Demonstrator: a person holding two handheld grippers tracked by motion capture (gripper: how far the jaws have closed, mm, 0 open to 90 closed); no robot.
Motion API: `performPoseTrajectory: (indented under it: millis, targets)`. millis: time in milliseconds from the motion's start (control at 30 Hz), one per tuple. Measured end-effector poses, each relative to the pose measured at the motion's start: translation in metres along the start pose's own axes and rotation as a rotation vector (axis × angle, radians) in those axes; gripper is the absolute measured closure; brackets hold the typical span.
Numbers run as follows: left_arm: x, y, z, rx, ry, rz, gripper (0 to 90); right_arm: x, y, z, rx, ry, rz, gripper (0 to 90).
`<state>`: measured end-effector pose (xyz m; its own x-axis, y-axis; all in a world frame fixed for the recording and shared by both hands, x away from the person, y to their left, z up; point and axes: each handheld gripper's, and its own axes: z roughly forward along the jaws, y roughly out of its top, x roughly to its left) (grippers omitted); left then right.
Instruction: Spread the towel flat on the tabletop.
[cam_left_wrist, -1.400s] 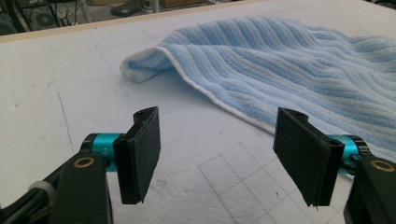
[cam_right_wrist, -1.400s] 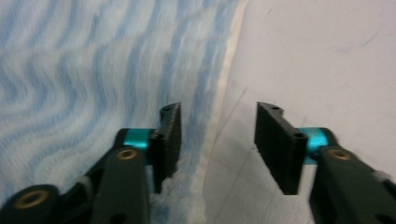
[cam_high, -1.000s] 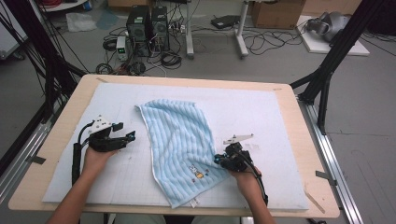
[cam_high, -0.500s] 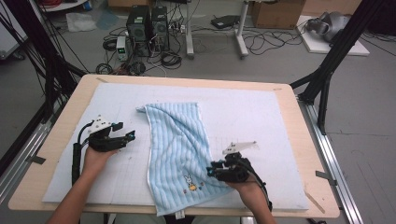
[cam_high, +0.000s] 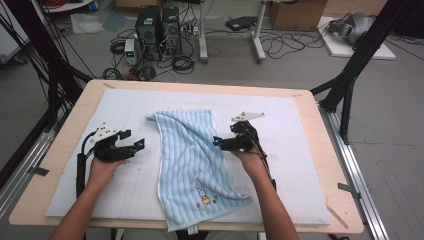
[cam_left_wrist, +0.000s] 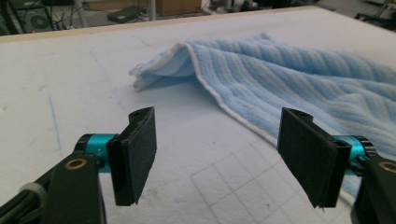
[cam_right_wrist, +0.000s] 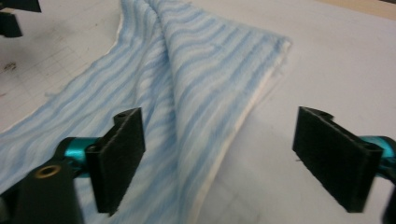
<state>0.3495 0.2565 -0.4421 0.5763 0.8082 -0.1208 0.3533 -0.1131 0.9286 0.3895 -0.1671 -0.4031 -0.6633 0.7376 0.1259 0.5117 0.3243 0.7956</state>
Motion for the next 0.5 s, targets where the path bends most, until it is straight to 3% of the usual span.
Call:
performPoseTrajectory:
  millis: [133, 300, 500]
  targets:
    - [-0.003, -0.001, 0.002, 0.002, -0.008, 0.008, 21.4, -0.01, 0.016, 0.027, 0.027, -0.02, 0.01, 11.5]
    - [-0.004, -0.002, 0.003, 0.012, -0.016, 0.011, 21.5, -0.018, 0.037, 0.051, 0.02, -0.017, 0.016, 11.7]
    - [-0.004, -0.003, 0.003, 0.017, -0.022, 0.004, 21.7, -0.028, 0.055, 0.08, 0.07, -0.058, 0.017, 11.9]
